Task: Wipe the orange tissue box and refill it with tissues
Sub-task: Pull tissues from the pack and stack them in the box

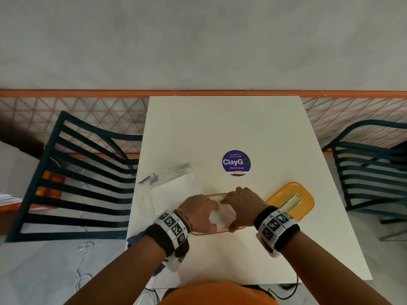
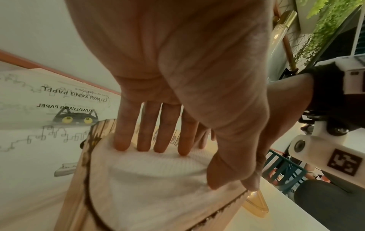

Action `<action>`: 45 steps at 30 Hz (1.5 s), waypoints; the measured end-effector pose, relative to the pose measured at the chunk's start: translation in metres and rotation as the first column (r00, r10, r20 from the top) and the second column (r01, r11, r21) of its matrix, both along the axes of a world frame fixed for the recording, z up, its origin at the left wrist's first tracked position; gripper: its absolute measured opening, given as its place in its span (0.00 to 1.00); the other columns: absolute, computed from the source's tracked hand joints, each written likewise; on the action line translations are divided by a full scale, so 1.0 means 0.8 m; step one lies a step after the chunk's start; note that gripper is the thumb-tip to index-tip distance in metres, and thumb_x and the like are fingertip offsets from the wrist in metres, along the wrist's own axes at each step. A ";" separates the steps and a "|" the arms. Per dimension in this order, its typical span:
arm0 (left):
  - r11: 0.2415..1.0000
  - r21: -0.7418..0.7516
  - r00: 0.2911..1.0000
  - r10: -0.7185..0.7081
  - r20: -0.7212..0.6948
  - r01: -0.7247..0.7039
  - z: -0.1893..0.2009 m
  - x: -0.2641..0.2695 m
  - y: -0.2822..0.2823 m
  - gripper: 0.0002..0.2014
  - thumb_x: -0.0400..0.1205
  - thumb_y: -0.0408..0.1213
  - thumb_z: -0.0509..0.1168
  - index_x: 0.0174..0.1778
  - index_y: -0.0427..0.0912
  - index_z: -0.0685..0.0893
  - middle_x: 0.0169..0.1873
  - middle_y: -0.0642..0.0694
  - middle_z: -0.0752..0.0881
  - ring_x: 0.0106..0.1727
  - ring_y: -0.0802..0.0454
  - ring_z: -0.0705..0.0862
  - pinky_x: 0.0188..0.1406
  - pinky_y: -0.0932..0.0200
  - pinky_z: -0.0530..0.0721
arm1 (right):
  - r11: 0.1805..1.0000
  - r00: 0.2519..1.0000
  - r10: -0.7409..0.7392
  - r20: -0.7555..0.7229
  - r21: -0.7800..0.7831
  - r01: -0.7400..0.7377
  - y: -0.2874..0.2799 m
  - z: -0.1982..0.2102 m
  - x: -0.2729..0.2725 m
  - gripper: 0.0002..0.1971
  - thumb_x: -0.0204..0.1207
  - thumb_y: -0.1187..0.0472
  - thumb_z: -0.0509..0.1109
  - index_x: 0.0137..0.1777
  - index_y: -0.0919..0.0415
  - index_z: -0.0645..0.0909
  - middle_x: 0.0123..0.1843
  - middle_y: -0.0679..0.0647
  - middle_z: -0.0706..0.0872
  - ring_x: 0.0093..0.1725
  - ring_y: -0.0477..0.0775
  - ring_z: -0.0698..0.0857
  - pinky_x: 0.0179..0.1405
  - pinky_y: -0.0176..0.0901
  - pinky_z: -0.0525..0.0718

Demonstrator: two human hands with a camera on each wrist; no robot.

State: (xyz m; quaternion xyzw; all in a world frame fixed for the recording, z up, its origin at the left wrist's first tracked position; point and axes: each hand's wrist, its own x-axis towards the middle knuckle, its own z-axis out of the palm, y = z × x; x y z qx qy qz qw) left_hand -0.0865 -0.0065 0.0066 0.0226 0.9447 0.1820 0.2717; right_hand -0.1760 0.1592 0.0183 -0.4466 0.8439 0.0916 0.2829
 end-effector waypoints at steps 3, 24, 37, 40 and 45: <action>0.999 0.028 0.999 0.030 0.036 -0.031 0.001 -0.003 -0.002 0.30 0.72 0.60 0.70 0.72 0.59 0.82 0.70 0.51 0.85 0.71 0.48 0.80 0.72 0.49 0.80 | 0.999 0.998 -0.041 0.052 -0.022 0.042 0.004 0.000 -0.004 0.39 0.67 0.35 0.79 0.78 0.42 0.74 0.73 0.48 0.82 0.66 0.56 0.77 0.67 0.49 0.76; 0.913 0.246 0.938 0.345 -0.033 -0.327 0.009 0.042 -0.012 0.11 0.84 0.51 0.68 0.57 0.54 0.92 0.52 0.58 0.93 0.54 0.60 0.88 0.60 0.56 0.86 | 0.892 0.909 -0.285 0.305 -0.263 0.368 0.042 0.010 0.002 0.08 0.82 0.52 0.72 0.56 0.47 0.90 0.52 0.41 0.93 0.51 0.44 0.89 0.53 0.37 0.84; 0.960 -0.138 0.957 0.215 -0.194 -0.244 -0.017 0.035 0.017 0.43 0.70 0.52 0.81 0.80 0.52 0.70 0.72 0.52 0.75 0.70 0.49 0.73 0.69 0.55 0.75 | 0.969 0.992 -0.128 0.017 -0.210 0.129 0.027 -0.028 0.023 0.39 0.70 0.61 0.78 0.81 0.51 0.69 0.79 0.50 0.73 0.62 0.61 0.86 0.52 0.53 0.89; 0.948 -0.241 0.963 0.157 -0.221 -0.210 -0.019 0.034 0.022 0.45 0.68 0.55 0.80 0.80 0.52 0.68 0.69 0.52 0.78 0.68 0.48 0.73 0.68 0.53 0.72 | 0.969 0.992 -0.128 -0.015 -0.216 0.122 0.026 -0.032 0.031 0.39 0.74 0.66 0.75 0.84 0.54 0.64 0.80 0.54 0.70 0.59 0.61 0.87 0.46 0.54 0.89; 0.923 -0.317 0.963 0.153 -0.221 -0.220 -0.016 0.030 0.026 0.45 0.65 0.58 0.81 0.76 0.53 0.71 0.63 0.52 0.81 0.64 0.47 0.74 0.66 0.51 0.70 | 0.971 0.992 -0.118 -0.049 -0.216 0.105 0.017 -0.029 0.036 0.37 0.75 0.69 0.74 0.83 0.58 0.63 0.74 0.59 0.70 0.51 0.61 0.88 0.39 0.49 0.84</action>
